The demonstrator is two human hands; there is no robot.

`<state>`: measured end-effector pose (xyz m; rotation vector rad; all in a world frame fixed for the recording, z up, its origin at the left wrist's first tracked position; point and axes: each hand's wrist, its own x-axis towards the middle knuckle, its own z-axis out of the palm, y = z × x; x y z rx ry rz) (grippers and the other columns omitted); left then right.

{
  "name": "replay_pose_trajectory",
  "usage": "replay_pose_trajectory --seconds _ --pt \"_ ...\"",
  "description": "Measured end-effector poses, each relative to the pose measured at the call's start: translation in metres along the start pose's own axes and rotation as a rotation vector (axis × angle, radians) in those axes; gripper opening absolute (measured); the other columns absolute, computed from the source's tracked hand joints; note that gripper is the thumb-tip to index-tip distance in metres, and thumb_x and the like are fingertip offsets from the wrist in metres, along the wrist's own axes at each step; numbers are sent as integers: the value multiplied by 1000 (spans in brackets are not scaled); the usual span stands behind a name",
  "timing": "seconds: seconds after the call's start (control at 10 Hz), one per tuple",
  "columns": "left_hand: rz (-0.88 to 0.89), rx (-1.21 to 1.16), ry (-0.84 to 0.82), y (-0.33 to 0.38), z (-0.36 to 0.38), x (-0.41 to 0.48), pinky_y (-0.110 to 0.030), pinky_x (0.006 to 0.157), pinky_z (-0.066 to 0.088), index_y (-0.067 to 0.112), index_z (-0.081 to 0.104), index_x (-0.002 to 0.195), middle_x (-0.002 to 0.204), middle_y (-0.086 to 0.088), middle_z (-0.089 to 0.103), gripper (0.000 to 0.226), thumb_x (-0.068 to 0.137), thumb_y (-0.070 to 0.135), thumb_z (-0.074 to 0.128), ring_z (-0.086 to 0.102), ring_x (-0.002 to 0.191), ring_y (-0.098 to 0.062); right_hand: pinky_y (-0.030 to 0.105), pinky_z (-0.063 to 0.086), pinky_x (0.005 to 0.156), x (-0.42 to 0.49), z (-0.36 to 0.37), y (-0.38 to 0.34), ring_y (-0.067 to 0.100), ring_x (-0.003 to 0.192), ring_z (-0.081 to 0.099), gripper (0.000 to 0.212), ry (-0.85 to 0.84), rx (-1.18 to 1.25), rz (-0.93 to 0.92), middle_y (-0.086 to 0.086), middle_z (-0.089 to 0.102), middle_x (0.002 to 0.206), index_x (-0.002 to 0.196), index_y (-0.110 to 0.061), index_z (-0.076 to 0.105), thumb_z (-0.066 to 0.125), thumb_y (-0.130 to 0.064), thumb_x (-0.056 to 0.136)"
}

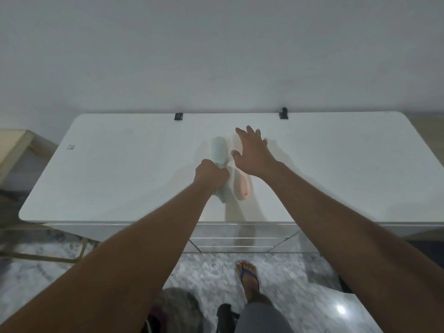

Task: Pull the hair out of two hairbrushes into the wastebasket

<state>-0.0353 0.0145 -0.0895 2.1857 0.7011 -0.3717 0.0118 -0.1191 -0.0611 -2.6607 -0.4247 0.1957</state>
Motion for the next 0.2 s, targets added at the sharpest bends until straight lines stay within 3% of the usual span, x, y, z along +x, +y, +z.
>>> replay_pose_trajectory --seconds 0.1,0.2 --pt "82 1 114 -1 -10 -13 -33 81 53 5 51 127 118 -9 62 50 92 40 62 64 104 -28 38 58 83 -10 -53 -27 21 95 73 42 240 538 -8 2 70 122 135 -12 57 62 -20 94" --pt "375 -195 135 -21 -19 -59 -25 70 51 16 60 121 94 1 69 31 96 34 62 66 78 -11 19 45 50 -53 -155 -60 12 55 65 15 557 1043 -208 -1 76 87 106 -11 71 59 -14 98"
